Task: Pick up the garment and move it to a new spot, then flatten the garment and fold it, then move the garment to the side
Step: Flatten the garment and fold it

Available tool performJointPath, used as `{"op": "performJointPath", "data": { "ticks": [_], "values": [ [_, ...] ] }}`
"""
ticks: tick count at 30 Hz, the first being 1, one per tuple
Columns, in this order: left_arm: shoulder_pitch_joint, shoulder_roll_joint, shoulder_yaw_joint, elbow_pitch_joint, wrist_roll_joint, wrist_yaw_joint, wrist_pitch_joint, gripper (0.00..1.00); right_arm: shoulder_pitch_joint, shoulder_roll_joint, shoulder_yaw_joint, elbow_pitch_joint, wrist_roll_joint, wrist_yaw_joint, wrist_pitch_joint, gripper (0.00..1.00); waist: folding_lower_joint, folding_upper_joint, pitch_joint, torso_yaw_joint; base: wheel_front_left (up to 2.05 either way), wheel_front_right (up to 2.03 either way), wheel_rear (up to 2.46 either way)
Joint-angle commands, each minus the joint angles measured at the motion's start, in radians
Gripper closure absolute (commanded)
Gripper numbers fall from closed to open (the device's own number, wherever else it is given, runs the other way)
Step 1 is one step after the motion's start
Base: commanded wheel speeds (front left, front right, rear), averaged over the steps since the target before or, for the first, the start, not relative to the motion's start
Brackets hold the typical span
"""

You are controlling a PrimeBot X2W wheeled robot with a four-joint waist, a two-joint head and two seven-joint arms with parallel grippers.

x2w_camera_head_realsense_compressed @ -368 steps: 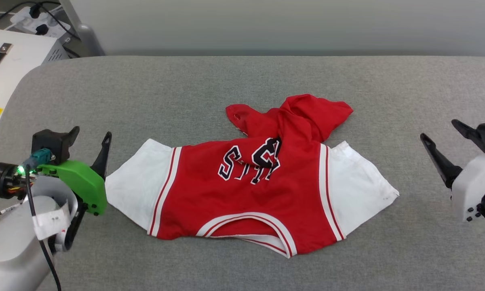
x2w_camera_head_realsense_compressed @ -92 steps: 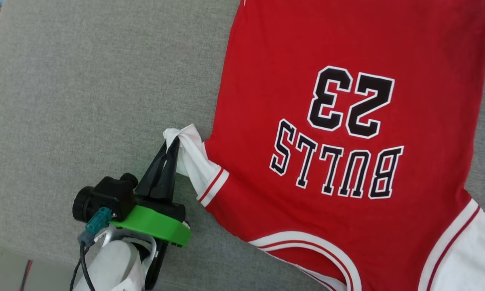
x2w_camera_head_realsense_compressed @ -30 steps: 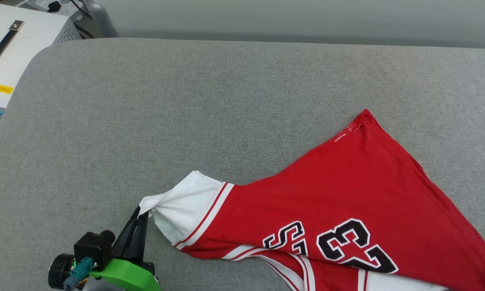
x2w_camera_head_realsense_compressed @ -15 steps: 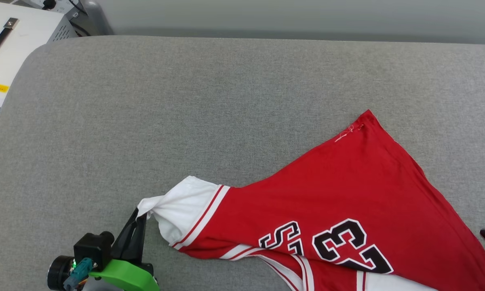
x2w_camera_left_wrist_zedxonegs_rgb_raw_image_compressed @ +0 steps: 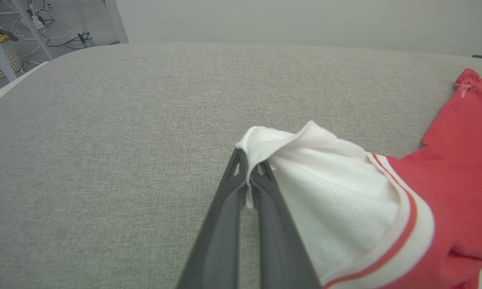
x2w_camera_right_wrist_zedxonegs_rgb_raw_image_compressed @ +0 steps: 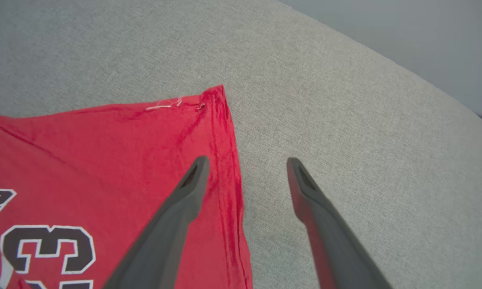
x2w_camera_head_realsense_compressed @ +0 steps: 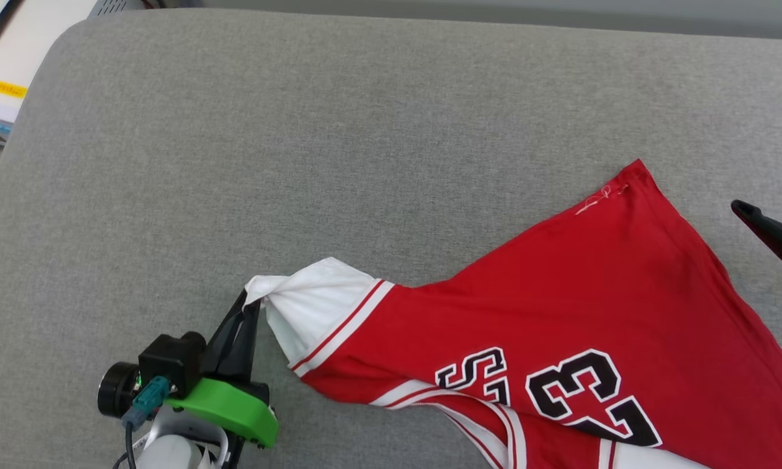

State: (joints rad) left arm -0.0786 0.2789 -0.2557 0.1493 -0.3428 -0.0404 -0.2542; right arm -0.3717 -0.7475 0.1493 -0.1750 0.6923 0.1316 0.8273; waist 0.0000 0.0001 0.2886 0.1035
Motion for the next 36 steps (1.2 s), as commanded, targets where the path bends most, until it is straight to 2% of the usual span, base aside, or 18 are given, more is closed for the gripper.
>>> {"op": "performJointPath", "data": {
  "ticks": [1, 7, 14, 19, 26, 27, 28, 36],
  "values": [
    [-0.026, -0.008, -0.003, -0.002, 0.009, -0.005, -0.005, 1.00, -0.062, -0.007, 0.047, 0.028, -0.010, -0.001, 0.025, 0.00, 0.0000, -0.0001, 0.034, 0.035, 0.00, 0.00, 0.00],
    [-0.058, -0.030, -0.014, -0.008, 0.021, -0.011, -0.007, 1.00, -0.258, 0.005, 0.226, 0.189, -0.025, -0.001, 0.098, 0.00, 0.0000, -0.0001, 0.076, 0.076, 0.00, 0.00, 0.00],
    [-0.082, -0.051, -0.014, -0.017, 0.033, -0.017, -0.007, 1.00, -0.384, 0.026, 0.383, 0.395, -0.037, -0.001, 0.059, 0.00, 0.0000, -0.0001, 0.112, 0.110, 0.00, 0.00, 0.00],
    [-0.093, -0.068, -0.013, -0.020, 0.043, -0.026, -0.007, 1.00, -0.409, 0.059, 0.461, 0.541, -0.013, -0.001, -0.007, 0.00, 0.0000, -0.0001, 0.132, 0.123, 0.00, 0.00, 0.00],
    [-0.092, -0.079, -0.003, -0.013, 0.052, -0.034, -0.007, 1.00, -0.382, 0.053, 0.600, 0.616, 0.057, -0.001, -0.032, 0.00, 0.0000, -0.0001, 0.129, 0.117, 0.00, 0.00, 0.00],
    [-0.090, -0.080, -0.001, -0.011, 0.053, -0.035, -0.007, 1.00, -0.384, 0.051, 0.611, 0.618, 0.070, -0.001, -0.047, 0.65, 0.0000, -0.0001, 0.126, 0.114, 0.00, 0.00, 0.00],
    [-0.089, -0.081, 0.000, -0.009, 0.054, -0.035, -0.008, 1.00, -0.388, 0.048, 0.617, 0.620, 0.079, -0.001, -0.064, 1.00, 0.0000, -0.0001, 0.123, 0.111, 0.00, 0.00, 0.00],
    [-0.065, -0.071, 0.016, 0.011, 0.061, -0.042, -0.008, 1.00, -0.432, 0.027, 0.641, 0.603, 0.136, -0.001, -0.280, 1.00, 0.0000, -0.0001, 0.042, 0.074, 0.00, 0.00, 0.00]
  ]
}}
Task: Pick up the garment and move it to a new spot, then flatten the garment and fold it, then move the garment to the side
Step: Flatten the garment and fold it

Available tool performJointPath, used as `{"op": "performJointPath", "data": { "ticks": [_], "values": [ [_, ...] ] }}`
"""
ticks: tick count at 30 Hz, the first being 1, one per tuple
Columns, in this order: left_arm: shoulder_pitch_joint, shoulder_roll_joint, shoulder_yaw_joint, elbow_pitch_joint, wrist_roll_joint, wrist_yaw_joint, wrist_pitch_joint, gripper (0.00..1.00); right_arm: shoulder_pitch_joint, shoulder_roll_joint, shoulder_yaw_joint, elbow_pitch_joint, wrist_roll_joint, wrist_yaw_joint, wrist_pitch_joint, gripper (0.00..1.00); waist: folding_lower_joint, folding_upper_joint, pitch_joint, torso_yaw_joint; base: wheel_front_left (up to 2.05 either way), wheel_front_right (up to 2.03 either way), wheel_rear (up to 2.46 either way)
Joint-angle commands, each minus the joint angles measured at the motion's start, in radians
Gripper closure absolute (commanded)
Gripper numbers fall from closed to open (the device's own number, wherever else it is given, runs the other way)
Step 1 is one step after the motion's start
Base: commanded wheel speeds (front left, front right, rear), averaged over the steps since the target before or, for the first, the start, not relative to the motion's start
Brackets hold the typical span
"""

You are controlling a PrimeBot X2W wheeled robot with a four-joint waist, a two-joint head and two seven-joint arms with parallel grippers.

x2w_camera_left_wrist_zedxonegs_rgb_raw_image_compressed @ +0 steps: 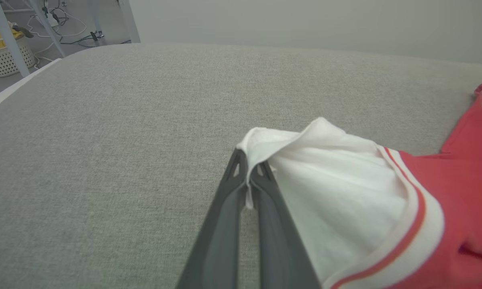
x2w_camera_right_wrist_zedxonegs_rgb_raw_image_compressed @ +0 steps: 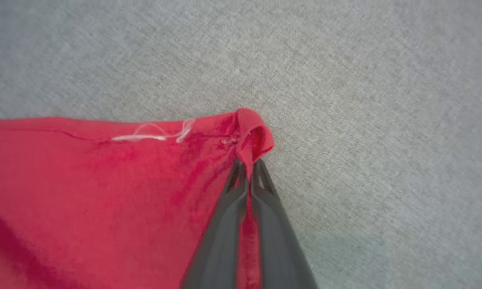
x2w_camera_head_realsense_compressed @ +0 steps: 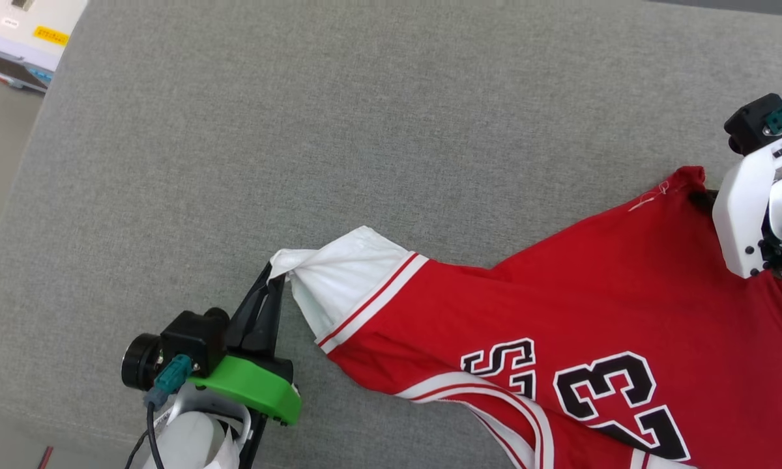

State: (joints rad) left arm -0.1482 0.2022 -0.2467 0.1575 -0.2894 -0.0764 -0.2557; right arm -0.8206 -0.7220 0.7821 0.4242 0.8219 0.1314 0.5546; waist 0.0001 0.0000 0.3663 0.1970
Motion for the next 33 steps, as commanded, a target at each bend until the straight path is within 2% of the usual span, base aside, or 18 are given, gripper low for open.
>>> {"op": "performJointPath", "data": {
  "ticks": [1, 3, 4, 6, 11, 18, 25, 33],
  "values": [
    [0.009, 0.009, 0.008, 0.002, 0.009, -0.006, -0.006, 1.00, 0.016, -0.004, 0.009, -0.004, 0.014, -0.001, -0.030, 1.00, -0.0001, 0.0000, -0.046, -0.024, 0.00, 0.00, 0.00],
    [0.018, 0.016, 0.011, -0.004, 0.012, -0.007, -0.006, 1.00, 0.019, -0.018, 0.011, -0.021, 0.026, -0.001, -0.072, 1.00, -0.0001, 0.0000, -0.072, -0.034, 0.00, 0.00, 0.00],
    [0.026, 0.033, 0.017, -0.019, 0.015, -0.007, -0.006, 1.00, 0.031, -0.046, 0.007, -0.058, 0.044, -0.001, -0.136, 1.00, -0.0001, 0.0000, -0.111, -0.049, 0.00, 0.00, 0.00],
    [0.024, 0.046, 0.028, -0.035, 0.012, -0.005, -0.005, 1.00, 0.041, -0.065, -0.001, -0.087, 0.062, -0.001, -0.170, 1.00, -0.0001, 0.0000, -0.131, -0.059, 0.00, 0.00, 0.00],
    [-0.011, 0.089, 0.049, -0.080, 0.016, -0.006, 0.011, 1.00, 0.068, -0.109, -0.025, -0.166, 0.092, -0.001, -0.232, 1.00, -0.0001, 0.0000, -0.177, -0.085, 0.00, 0.00, 0.00],
    [-0.152, 0.173, 0.067, -0.182, 0.021, -0.023, 0.080, 1.00, 0.090, -0.135, -0.128, -0.286, 0.094, -0.001, -0.272, 1.00, -0.0001, 0.0000, -0.224, -0.122, 0.00, 0.00, 0.00],
    [-0.374, 0.243, 0.059, -0.264, 0.007, -0.042, 0.166, 1.00, 0.076, -0.128, -0.283, -0.370, 0.066, -0.001, -0.272, 1.00, -0.0001, 0.0000, -0.224, -0.152, 0.00, 0.00, 0.00],
    [-0.676, 0.274, 0.008, -0.235, -0.016, -0.051, 0.224, 1.00, 0.018, -0.057, -0.450, -0.418, 0.006, -0.001, -0.251, 1.00, -0.0001, 0.0000, -0.183, -0.169, 0.00, 0.00, 0.00]
  ]
}}
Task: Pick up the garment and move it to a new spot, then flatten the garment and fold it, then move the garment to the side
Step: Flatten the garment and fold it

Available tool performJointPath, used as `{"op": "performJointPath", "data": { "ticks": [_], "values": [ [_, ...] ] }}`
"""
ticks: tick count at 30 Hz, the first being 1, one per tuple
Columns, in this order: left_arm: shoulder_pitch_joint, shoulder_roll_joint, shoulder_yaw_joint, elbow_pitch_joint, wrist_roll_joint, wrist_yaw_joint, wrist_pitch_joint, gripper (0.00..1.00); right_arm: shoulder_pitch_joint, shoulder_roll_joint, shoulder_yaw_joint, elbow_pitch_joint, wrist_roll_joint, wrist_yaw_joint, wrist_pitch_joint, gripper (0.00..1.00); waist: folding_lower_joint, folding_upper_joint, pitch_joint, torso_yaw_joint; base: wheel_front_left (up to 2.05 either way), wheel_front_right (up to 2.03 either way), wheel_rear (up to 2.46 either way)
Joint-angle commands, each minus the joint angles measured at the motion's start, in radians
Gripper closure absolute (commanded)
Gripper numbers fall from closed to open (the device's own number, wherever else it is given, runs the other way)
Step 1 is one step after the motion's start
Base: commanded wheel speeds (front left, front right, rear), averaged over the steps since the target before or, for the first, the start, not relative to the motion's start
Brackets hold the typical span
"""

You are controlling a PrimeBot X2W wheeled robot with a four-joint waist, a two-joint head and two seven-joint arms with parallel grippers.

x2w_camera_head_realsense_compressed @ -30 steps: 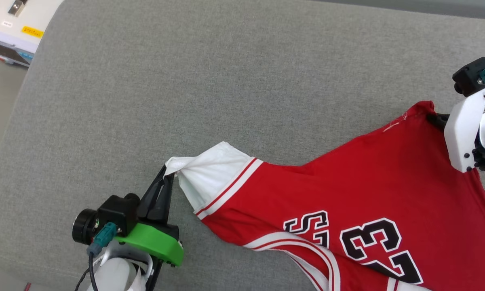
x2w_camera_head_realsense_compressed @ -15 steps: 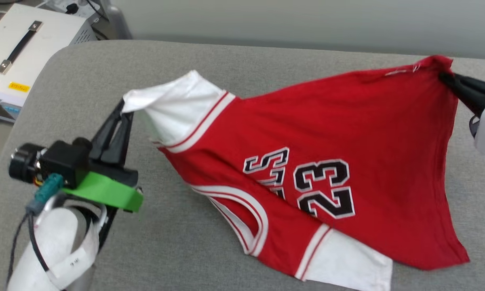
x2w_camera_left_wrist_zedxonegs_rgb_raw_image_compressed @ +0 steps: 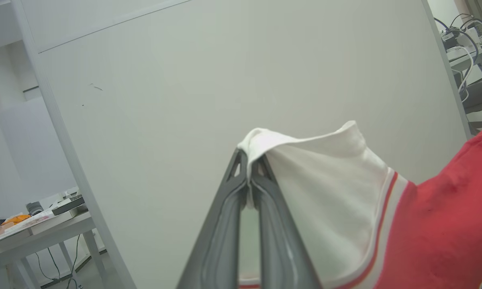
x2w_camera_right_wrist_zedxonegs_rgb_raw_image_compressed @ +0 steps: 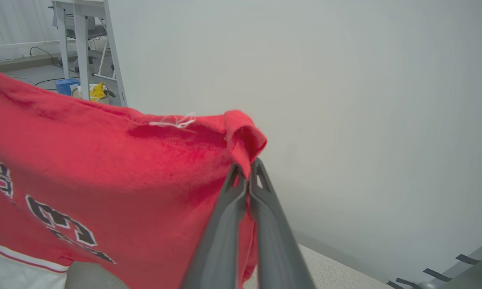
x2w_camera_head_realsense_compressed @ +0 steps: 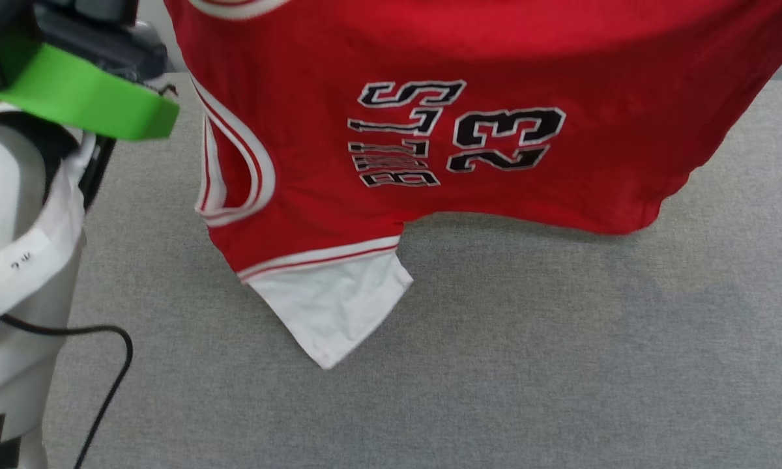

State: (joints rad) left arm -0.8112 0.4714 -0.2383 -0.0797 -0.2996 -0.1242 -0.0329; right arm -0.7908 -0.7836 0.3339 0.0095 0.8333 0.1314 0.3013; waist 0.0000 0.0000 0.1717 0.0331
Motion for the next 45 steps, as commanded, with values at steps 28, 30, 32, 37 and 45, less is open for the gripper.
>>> {"op": "performJointPath", "data": {
  "ticks": [28, 30, 32, 37, 45],
  "values": [
    [-0.931, 0.019, -0.183, 0.309, 0.012, 0.021, 0.012, 1.00, -0.872, 0.184, 0.062, 0.432, -0.211, -0.001, 0.019, 1.00, 0.0000, 0.0000, 0.403, -0.035, 0.00, 0.00, 0.00],
    [-0.941, 0.019, -0.178, 0.298, 0.014, 0.032, 0.012, 1.00, -0.926, 0.190, 0.074, 0.475, -0.212, -0.001, 0.005, 1.00, 0.0000, 0.0000, 0.415, -0.032, 0.00, 0.00, 0.00],
    [-0.951, 0.023, -0.173, 0.289, 0.012, 0.039, 0.021, 1.00, -0.968, 0.191, 0.096, 0.511, -0.216, -0.001, -0.007, 1.00, 0.0000, 0.0000, 0.427, -0.029, 0.00, 0.00, 0.00],
    [-0.984, 0.047, -0.169, 0.303, -0.005, 0.027, 0.046, 1.00, -1.026, 0.190, 0.146, 0.579, -0.203, -0.001, -0.037, 1.00, 0.0000, 0.0000, 0.457, -0.027, 0.00, 0.00, 0.00],
    [-0.937, 0.068, -0.203, 0.415, -0.044, 0.006, -0.009, 1.00, -0.987, 0.200, 0.267, 0.666, -0.153, -0.001, -0.098, 1.00, 0.0000, 0.0000, 0.478, -0.036, 0.00, 0.00, 0.00]
  ]
}}
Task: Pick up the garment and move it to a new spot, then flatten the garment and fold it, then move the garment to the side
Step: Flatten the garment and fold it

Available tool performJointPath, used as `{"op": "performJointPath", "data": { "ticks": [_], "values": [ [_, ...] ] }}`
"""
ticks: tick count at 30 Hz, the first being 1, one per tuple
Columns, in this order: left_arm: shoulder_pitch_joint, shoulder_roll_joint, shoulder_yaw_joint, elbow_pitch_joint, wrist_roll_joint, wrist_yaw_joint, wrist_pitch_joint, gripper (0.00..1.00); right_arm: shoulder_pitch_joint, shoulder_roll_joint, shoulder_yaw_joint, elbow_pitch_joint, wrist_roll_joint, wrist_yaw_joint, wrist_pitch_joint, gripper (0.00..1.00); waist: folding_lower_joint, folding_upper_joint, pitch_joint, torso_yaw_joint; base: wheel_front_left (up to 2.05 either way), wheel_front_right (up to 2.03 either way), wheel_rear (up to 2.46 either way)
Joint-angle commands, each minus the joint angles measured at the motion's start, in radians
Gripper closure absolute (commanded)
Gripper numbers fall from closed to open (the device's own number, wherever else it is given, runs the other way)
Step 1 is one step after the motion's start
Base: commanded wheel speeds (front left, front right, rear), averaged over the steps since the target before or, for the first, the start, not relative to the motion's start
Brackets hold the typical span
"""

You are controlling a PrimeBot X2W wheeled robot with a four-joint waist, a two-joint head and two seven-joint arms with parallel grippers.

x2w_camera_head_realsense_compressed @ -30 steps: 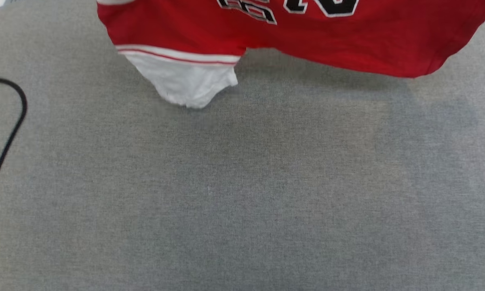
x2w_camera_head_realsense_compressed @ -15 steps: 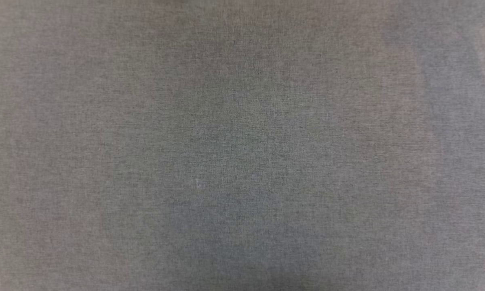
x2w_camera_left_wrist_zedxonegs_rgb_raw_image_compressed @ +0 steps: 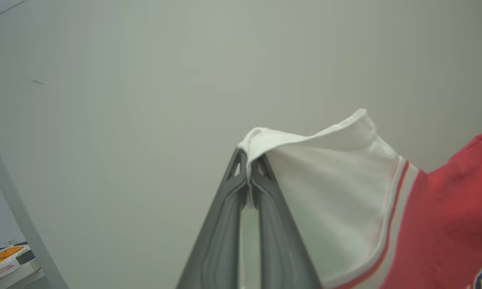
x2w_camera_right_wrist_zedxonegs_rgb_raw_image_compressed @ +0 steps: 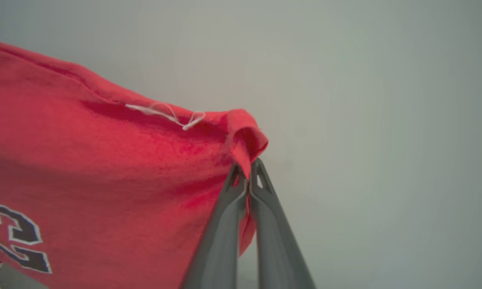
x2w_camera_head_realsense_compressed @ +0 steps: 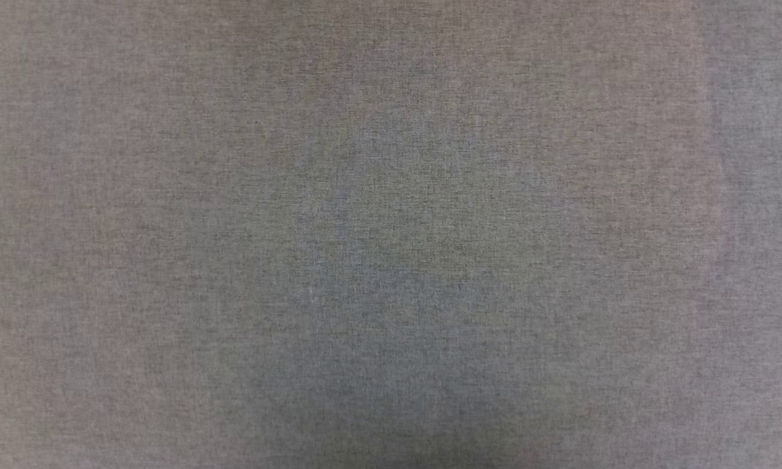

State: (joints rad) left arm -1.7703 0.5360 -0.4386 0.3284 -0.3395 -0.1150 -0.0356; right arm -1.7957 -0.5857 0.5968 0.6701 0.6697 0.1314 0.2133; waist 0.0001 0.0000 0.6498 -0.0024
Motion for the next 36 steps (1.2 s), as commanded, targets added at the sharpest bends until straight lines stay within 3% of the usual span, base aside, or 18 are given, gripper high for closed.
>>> {"op": "performJointPath", "data": {
  "ticks": [1, 19, 27, 36],
  "values": [
    [0.034, 0.004, -0.007, 0.021, -0.007, -0.004, -0.017, 1.00, 0.028, 0.006, 0.013, 0.014, 0.020, -0.001, -0.019, 1.00, -0.0001, 0.0000, -0.001, -0.002, 0.00, 0.00, 0.00],
    [0.492, -0.017, -0.039, 0.158, -0.099, 0.016, -0.198, 1.00, 0.421, 0.042, 0.240, 0.063, 0.253, -0.001, -0.192, 1.00, -0.0001, 0.0000, -0.155, -0.012, 0.00, 0.00, 0.00],
    [0.804, -0.024, -0.030, 0.141, -0.133, 0.040, -0.224, 1.00, 0.640, -0.007, 0.372, -0.004, 0.338, -0.001, -0.251, 1.00, -0.0001, 0.0000, -0.275, 0.003, 0.00, 0.00, 0.00],
    [1.205, -0.027, 0.038, -0.005, -0.145, 0.076, -0.226, 1.00, 0.869, -0.071, 0.469, -0.077, 0.428, -0.001, -0.320, 1.00, -0.0001, 0.0000, -0.389, 0.015, 0.00, 0.00, 0.00]
  ]
}}
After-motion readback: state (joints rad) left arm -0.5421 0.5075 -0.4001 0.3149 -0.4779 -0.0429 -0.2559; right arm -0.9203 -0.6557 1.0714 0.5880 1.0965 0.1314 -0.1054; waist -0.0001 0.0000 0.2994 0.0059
